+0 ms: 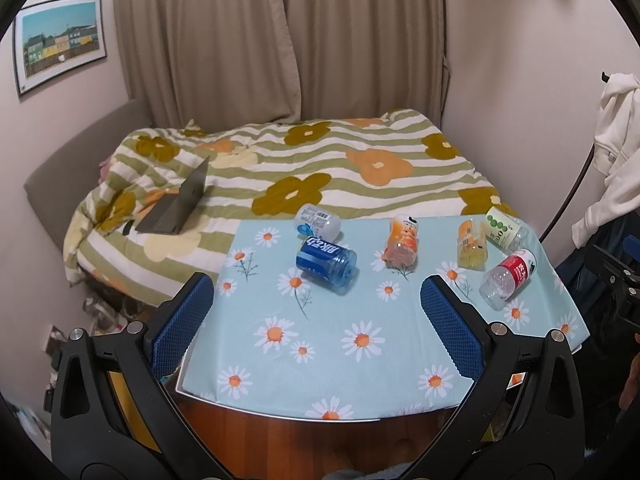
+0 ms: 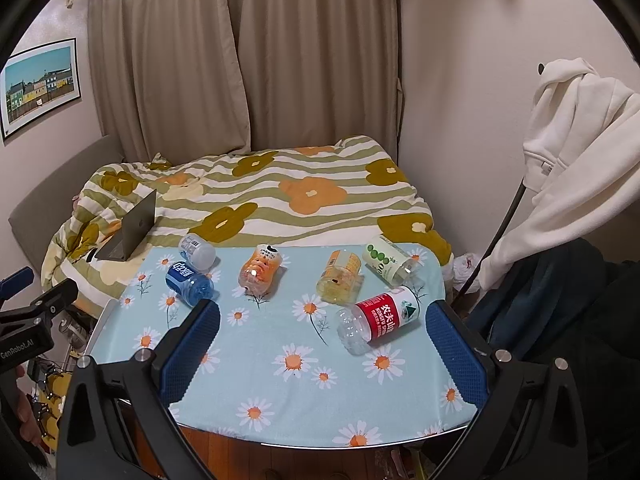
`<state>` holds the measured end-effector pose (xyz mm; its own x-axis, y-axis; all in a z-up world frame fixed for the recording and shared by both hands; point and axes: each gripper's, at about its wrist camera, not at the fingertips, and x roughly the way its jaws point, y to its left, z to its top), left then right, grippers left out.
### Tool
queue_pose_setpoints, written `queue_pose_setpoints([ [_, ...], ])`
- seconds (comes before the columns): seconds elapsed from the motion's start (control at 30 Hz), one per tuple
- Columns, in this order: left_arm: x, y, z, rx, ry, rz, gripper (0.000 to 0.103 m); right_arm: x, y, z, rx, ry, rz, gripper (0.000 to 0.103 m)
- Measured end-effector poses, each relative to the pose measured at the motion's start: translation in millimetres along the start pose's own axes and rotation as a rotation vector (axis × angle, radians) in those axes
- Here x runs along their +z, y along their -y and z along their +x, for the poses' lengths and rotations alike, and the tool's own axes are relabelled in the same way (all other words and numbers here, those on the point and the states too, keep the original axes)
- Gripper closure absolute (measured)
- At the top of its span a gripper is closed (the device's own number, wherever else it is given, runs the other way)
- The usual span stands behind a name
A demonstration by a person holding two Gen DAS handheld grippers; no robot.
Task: Flip cup upright
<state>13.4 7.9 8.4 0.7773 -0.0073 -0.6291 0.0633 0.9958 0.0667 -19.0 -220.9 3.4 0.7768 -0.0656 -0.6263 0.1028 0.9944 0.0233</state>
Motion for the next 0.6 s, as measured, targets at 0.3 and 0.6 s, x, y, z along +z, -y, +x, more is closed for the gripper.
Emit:
queue_pose_setpoints([
  [0.3,-2.4,-5.2,-0.2,0.001,0.001,-0.005,0.0,-0.1,-1.5,-0.1,-0.001,-0.001,-0.001,0.0],
  [0.6,-2.6,-7.8,0.2,0.001,0.002,-0.008,0.0,0.5,-1.4,0.6,0.0,-0.002,0.001,0.0],
])
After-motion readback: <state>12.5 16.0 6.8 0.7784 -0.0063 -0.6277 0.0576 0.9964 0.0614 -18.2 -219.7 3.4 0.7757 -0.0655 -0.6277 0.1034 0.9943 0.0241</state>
